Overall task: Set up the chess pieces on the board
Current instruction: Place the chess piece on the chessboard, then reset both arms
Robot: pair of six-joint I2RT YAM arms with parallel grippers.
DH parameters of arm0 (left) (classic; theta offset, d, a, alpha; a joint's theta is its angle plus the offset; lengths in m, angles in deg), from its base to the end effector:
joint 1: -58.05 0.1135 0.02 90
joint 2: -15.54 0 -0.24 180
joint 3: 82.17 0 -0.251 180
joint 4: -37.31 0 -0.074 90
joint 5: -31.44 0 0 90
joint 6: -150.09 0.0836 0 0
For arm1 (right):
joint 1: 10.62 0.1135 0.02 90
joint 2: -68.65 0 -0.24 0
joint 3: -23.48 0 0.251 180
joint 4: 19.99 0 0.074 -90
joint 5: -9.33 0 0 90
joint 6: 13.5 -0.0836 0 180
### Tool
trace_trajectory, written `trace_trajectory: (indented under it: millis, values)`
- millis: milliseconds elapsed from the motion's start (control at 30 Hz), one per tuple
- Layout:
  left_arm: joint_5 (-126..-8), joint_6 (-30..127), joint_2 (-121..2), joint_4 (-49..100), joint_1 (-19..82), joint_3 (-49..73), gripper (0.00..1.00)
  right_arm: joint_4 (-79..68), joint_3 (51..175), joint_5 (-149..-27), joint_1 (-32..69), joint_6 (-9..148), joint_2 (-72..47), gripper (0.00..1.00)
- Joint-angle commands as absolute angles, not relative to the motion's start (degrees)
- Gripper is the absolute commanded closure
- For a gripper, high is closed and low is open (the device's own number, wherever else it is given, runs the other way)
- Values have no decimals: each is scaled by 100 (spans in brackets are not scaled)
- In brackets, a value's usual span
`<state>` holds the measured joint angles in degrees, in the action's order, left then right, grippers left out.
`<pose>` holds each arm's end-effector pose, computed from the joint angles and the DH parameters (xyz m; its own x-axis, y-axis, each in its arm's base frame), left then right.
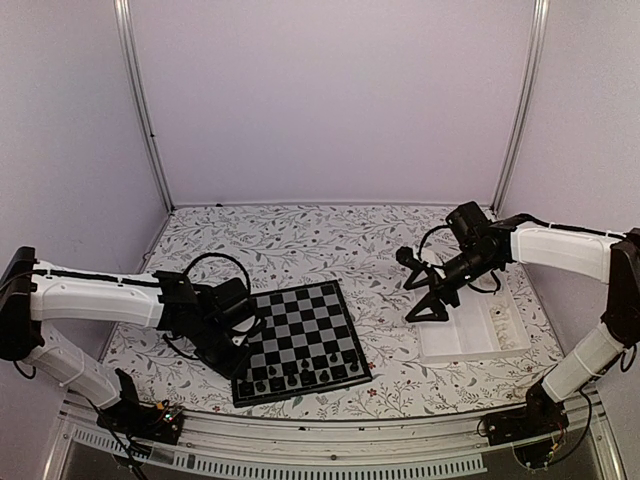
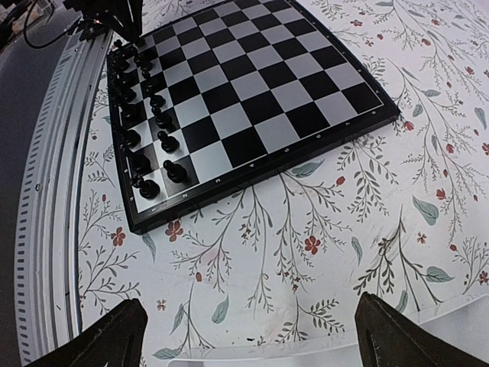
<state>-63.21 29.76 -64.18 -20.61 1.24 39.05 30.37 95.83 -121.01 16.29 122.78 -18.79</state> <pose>0.1268 -0.2062 0.1056 -0.8891 0.4398 -0.1266 0.4561 0.8743 -0.1662 0.2509 0.1880 0.1626 -0.1379 -0.6878 -0.7127 -0.9904 0.0881 0.1067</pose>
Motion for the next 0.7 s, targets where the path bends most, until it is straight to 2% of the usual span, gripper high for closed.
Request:
trace_trajectory:
  millis: [0,267,400,533,600,667]
  values:
    - [-6265,2976,-6414,-2064,215,3935,83,3007,9545,-12069,1603,12282,-1925,1]
    - [-6185,3011,-6346,-2257,216,3666,71,3053,9666,-12063,1609,12231,-1786,1]
    - [-5619,3091,-6255,-2682,211,3174,67,3086,9927,-11894,1452,12006,-1499,1]
    - [-4791,3450,-6230,-2789,283,2433,64,3007,10337,-11864,836,11607,-1124,1]
    - [-4212,3764,-6228,-2569,387,2178,56,2727,10461,-11913,392,11324,-890,1]
    - [-3554,4060,-6185,-2173,524,2041,44,2215,10368,-11954,-89,10937,-491,1]
